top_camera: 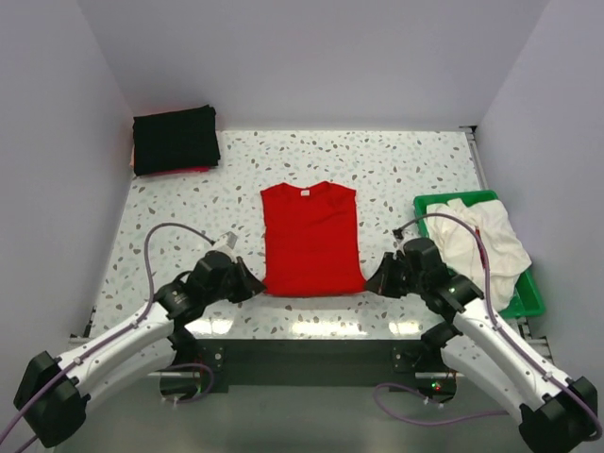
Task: Fold and stack the t-shirts
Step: Fold the tshirt
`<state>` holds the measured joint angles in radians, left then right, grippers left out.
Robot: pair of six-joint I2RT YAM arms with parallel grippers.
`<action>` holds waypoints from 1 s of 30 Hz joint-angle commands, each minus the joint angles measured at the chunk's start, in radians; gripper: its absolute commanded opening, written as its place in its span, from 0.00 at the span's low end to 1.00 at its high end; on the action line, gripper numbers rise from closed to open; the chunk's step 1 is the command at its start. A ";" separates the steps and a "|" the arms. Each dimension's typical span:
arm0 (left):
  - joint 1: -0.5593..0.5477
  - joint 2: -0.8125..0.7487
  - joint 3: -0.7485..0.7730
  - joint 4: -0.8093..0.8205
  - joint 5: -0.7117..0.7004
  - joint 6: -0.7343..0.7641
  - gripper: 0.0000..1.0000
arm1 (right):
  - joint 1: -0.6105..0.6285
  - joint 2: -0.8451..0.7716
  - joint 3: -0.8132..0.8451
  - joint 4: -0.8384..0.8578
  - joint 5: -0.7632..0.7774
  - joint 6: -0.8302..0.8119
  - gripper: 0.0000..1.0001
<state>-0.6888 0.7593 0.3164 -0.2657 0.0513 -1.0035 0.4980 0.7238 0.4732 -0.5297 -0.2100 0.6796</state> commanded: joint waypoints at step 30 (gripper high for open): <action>0.325 0.728 0.868 -0.087 0.042 0.321 0.00 | -0.130 0.804 0.895 -0.049 0.184 -0.204 0.00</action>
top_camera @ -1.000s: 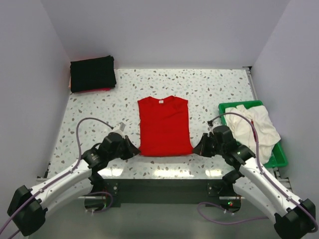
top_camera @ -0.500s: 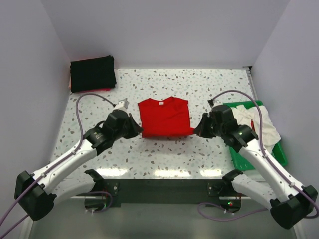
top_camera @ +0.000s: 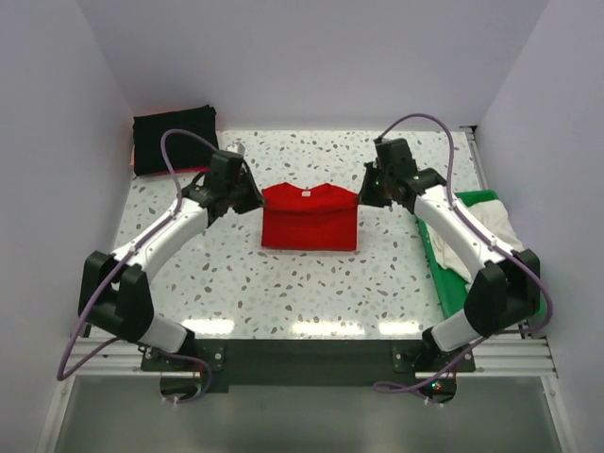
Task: Fold and stack the t-shirts
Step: Fold the tshirt
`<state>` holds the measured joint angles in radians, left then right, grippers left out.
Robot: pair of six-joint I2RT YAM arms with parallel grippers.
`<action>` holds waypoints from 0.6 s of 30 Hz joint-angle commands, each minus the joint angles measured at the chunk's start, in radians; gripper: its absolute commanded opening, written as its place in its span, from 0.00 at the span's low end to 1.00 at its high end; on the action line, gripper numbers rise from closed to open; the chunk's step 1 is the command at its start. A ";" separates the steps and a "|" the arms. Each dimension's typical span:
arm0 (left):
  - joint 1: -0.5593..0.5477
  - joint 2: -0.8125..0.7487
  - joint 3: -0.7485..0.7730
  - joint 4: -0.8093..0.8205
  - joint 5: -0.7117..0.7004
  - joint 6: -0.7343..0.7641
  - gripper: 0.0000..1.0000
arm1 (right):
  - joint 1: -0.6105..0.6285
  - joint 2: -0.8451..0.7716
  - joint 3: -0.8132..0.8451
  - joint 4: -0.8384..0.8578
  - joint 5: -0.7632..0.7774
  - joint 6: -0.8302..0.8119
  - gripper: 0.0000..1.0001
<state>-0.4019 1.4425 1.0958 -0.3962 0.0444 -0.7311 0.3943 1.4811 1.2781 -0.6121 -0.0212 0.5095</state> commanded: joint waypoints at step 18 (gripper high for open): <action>0.199 0.660 0.569 0.213 0.264 0.049 0.42 | -0.182 0.674 0.634 0.017 -0.099 -0.035 0.28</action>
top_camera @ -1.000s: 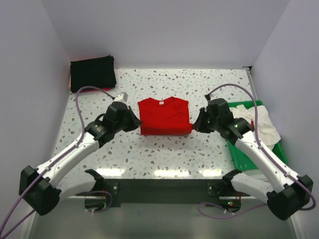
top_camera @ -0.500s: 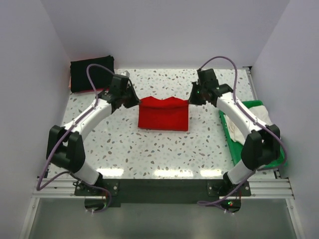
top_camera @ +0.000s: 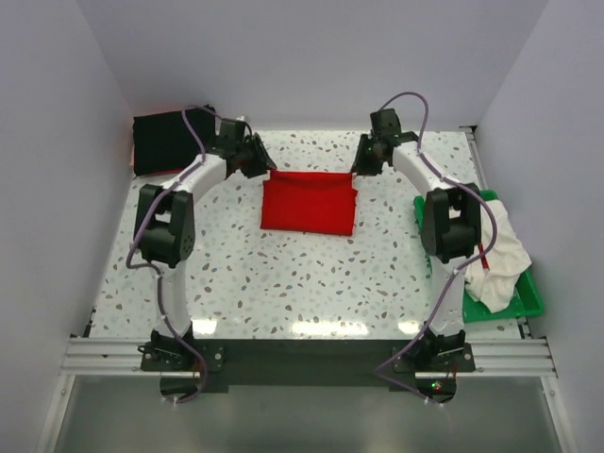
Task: Fold and stack the t-shirts
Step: Fold the tshirt, then neatly place the folded tshirt to the corner
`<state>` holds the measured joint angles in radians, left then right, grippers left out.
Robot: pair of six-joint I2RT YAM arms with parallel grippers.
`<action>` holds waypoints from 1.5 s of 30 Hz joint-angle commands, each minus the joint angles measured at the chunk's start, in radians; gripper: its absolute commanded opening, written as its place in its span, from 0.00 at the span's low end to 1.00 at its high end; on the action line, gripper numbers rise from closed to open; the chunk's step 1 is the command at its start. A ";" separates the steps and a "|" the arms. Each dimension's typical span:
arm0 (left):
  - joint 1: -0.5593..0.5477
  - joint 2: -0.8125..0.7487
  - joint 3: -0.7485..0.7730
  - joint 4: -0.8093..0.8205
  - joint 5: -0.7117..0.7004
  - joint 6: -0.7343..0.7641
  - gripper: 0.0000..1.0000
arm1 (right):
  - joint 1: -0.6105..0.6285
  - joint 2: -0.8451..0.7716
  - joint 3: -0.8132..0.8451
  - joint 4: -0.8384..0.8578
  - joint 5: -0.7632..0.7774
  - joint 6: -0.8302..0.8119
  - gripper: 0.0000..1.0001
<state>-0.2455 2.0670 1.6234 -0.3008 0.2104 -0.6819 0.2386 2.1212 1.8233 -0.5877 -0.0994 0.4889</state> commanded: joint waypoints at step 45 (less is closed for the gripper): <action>-0.014 0.127 -0.132 -0.017 0.084 0.171 0.57 | 0.059 -0.196 -0.446 0.190 0.004 -0.006 0.63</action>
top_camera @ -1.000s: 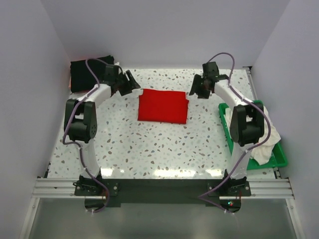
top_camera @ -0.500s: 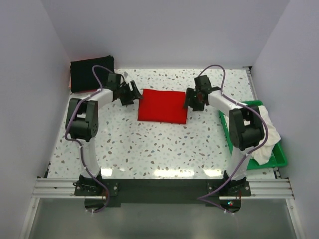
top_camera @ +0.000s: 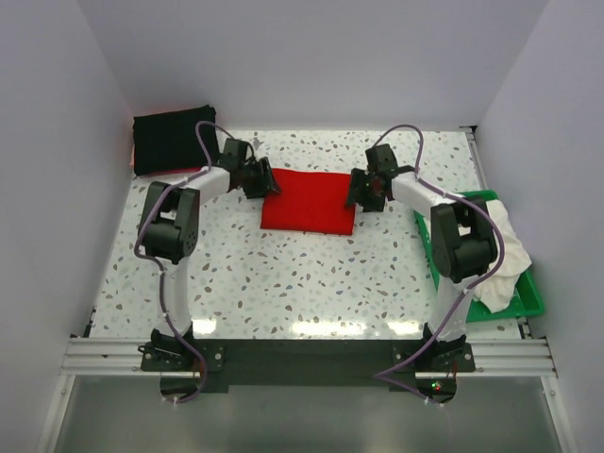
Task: Fold and stack the t-shirts
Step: Neatly place the folded tshirt to the corner
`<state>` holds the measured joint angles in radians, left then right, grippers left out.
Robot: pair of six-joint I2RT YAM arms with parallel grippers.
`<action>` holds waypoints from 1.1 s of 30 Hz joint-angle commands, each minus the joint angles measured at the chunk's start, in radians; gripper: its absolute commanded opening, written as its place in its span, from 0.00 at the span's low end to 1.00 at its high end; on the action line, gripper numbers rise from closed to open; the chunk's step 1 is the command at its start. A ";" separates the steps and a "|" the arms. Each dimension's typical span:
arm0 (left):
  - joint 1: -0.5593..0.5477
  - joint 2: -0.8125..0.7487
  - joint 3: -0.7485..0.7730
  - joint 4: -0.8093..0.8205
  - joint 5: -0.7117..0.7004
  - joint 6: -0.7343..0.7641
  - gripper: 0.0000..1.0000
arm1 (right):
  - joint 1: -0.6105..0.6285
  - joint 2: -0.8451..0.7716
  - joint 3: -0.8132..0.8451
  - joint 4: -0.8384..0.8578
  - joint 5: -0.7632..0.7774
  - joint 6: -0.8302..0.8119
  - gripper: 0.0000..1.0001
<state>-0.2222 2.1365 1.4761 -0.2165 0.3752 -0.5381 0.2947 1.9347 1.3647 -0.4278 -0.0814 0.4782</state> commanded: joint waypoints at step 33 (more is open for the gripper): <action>0.058 0.174 0.762 -0.373 -0.800 0.441 0.00 | 0.236 -0.393 -0.317 0.055 -0.021 0.068 0.62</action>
<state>-0.2085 2.2704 2.1326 -0.6109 -0.3290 -0.2001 0.5301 1.5730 1.0760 -0.3748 -0.1009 0.5560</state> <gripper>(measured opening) 0.055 0.623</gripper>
